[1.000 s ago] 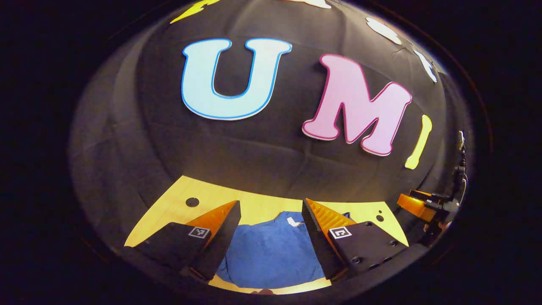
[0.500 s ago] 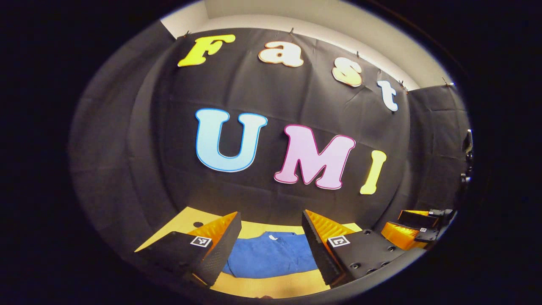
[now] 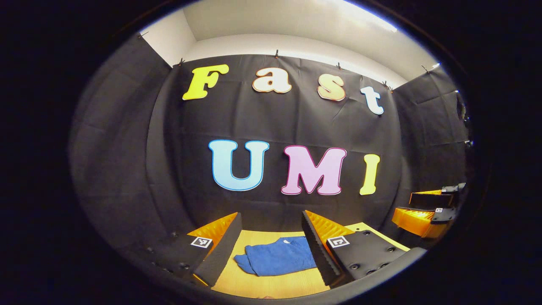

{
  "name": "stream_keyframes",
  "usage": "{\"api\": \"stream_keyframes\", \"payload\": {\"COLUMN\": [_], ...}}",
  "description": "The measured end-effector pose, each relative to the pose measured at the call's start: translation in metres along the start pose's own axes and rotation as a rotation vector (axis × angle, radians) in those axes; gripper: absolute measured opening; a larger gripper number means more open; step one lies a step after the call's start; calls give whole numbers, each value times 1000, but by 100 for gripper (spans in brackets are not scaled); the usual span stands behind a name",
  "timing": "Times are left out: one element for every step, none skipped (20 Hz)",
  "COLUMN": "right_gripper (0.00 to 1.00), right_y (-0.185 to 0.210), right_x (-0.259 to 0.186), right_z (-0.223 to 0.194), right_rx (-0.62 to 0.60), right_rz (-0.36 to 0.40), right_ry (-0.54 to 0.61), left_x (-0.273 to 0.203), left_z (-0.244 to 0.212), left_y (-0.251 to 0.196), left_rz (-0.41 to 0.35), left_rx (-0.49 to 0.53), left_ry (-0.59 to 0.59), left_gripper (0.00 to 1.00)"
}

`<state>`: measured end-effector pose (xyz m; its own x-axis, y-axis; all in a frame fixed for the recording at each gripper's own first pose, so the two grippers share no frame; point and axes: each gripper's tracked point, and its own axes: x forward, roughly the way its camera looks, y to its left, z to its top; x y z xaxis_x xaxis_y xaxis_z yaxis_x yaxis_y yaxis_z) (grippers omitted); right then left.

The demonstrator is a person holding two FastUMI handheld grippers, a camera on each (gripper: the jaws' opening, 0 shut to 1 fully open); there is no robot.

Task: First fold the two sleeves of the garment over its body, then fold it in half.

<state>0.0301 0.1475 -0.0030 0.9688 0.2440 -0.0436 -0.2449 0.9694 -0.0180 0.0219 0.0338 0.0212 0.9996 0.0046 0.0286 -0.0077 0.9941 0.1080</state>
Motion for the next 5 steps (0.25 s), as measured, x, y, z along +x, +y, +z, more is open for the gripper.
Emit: {"api": "stream_keyframes", "payload": {"right_gripper": [98,93,93,93,93], "right_y": [0,0,-1,0,3], "right_x": [-3,-7,-11,-12,-14], "right_z": [3,6,8,9,9], "right_rx": [-6,-15,-24,-24,-18], "right_rz": [-6,-14,-23,-25,-22], "right_ry": [-10,-18,-24,-27,-27], "left_x": [-6,-9,-12,-14,-18], "left_z": [2,2,4,5,7], "left_y": [-4,-7,-11,-18,-24], "left_rz": [-12,-26,-40,-57,-70], "left_rx": [3,8,9,9,7], "left_ry": [-4,-8,-9,-7,-4], "left_gripper": [79,81,83,81,83]}}
